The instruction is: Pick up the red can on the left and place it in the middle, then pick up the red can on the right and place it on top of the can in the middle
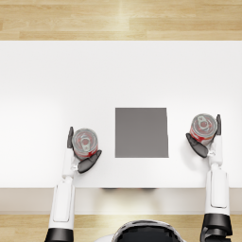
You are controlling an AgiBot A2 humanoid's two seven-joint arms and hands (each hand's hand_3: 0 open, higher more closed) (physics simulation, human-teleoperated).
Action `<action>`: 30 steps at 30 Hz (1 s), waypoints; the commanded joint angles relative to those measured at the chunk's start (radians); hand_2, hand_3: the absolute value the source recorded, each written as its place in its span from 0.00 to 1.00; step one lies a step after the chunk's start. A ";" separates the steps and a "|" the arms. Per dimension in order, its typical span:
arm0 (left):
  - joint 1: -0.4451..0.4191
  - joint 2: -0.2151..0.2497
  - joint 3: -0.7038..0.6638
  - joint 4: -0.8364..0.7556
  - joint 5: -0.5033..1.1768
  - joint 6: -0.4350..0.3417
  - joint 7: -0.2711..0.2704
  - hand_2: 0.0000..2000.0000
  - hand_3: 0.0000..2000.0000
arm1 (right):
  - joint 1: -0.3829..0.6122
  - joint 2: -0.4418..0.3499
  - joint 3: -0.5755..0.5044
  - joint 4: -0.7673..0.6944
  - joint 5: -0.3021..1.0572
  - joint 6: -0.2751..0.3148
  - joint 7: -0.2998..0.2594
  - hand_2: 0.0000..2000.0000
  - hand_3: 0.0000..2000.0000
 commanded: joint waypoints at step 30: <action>0.344 0.231 0.385 0.220 0.000 -0.028 -0.207 1.00 0.76 | 0.146 -0.069 0.124 0.506 0.000 0.086 0.009 1.00 0.76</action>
